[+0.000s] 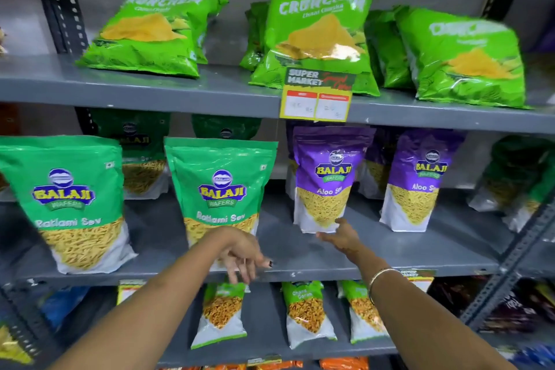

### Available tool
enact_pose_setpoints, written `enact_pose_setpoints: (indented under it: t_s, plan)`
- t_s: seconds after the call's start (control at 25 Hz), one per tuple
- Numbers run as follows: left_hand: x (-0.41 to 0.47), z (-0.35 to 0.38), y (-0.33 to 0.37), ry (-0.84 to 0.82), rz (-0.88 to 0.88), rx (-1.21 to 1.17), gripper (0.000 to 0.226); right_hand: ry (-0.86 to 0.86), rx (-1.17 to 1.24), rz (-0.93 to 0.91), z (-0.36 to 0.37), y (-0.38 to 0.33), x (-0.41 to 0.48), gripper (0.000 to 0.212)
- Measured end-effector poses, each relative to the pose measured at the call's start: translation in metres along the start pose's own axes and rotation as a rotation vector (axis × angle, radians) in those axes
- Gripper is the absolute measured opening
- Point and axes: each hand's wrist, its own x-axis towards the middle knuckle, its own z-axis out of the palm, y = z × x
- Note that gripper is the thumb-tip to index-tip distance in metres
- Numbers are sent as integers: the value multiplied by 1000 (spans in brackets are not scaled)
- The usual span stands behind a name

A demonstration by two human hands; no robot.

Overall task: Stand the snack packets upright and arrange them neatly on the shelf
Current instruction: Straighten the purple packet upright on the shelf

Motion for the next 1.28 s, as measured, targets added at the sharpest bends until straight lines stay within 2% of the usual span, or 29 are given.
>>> enact_pose_setpoints:
  t_s: [0.08,0.24,0.32,0.44,0.48,0.56,0.64,0.76,0.84,0.88,1.0,1.04,1.16,1.28]
  plan:
    - [30,6,33,217,171,-128,43,48,44,-9,-24,9,21,80]
    - [95,6,80,616,318,-461,95,-29,125,-66,-50,27,75,98]
    - [114,4,97,719,418,-623,91,-151,234,-68,-55,33,97,97]
    - [133,6,111,760,472,-763,73,-337,394,-140,-59,32,107,52]
    - [133,10,115,790,472,-772,62,-357,423,-163,-58,34,111,49]
    - [130,19,119,847,472,-773,50,-352,469,-160,-56,39,112,56]
    - [120,29,123,865,485,-770,48,-327,440,-143,-57,45,106,67]
    - [106,47,121,859,523,-742,45,-333,363,-163,-43,77,116,100]
    - [97,60,117,871,495,-733,45,-323,348,-196,-35,97,120,107]
    - [93,66,115,876,471,-713,45,-337,330,-184,-39,98,109,104]
    - [86,75,109,860,447,-670,47,-280,293,-168,-69,71,45,58]
    - [84,76,108,863,433,-646,51,-268,277,-173,-73,69,34,51]
    - [79,82,107,877,390,-586,58,-238,261,-179,-75,67,24,64]
    - [76,86,105,897,381,-556,58,-236,245,-180,-72,69,21,66]
